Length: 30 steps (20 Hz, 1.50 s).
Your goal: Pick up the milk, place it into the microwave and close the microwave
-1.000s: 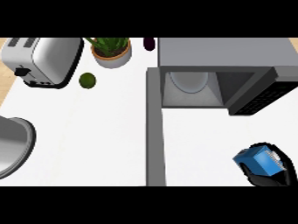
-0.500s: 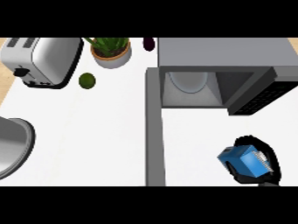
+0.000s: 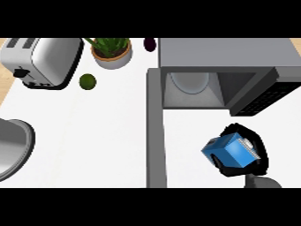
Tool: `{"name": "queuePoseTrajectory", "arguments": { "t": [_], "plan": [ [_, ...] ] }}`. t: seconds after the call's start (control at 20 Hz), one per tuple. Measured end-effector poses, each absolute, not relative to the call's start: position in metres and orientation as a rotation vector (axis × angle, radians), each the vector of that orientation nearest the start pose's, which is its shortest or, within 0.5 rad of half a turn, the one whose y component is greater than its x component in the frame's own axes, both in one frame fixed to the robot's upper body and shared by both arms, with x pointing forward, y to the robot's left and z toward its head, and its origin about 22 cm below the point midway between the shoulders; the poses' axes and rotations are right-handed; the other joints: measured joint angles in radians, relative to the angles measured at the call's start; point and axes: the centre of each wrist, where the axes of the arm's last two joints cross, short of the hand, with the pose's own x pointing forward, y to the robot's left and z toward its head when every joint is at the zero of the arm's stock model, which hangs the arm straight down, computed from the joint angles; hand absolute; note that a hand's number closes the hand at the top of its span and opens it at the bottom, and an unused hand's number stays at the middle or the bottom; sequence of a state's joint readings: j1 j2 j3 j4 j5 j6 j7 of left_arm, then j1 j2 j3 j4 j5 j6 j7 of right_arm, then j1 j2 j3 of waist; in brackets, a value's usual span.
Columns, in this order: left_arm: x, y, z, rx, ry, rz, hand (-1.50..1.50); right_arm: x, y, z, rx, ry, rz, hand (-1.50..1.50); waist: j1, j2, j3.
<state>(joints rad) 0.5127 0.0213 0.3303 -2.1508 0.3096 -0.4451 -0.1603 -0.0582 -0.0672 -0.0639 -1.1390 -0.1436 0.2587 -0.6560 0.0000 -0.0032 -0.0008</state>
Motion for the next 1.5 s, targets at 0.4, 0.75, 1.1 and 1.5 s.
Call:
{"name": "queuePoseTrajectory", "arguments": {
  "t": [0.4,0.75,1.1,1.5],
  "plan": [
    [0.093,0.336,0.068,-0.012,-1.910,0.031,-1.50,0.212,-0.214,-0.035,0.260,-1.846,-0.040,1.50,-0.001,0.000,0.000],
    [0.086,0.339,0.062,-0.018,-1.909,0.040,-1.50,0.198,-0.175,0.002,0.226,-1.830,-0.081,1.50,0.003,0.001,0.000],
    [0.086,0.352,0.064,0.006,-1.908,0.058,-1.50,0.225,-0.138,0.025,0.172,-1.875,-0.078,1.50,0.007,0.002,0.001],
    [0.081,0.371,0.059,0.015,-1.896,0.047,-1.50,0.276,-0.135,0.022,-0.035,-1.862,-0.069,1.50,0.010,0.004,0.001]
  ]
}}
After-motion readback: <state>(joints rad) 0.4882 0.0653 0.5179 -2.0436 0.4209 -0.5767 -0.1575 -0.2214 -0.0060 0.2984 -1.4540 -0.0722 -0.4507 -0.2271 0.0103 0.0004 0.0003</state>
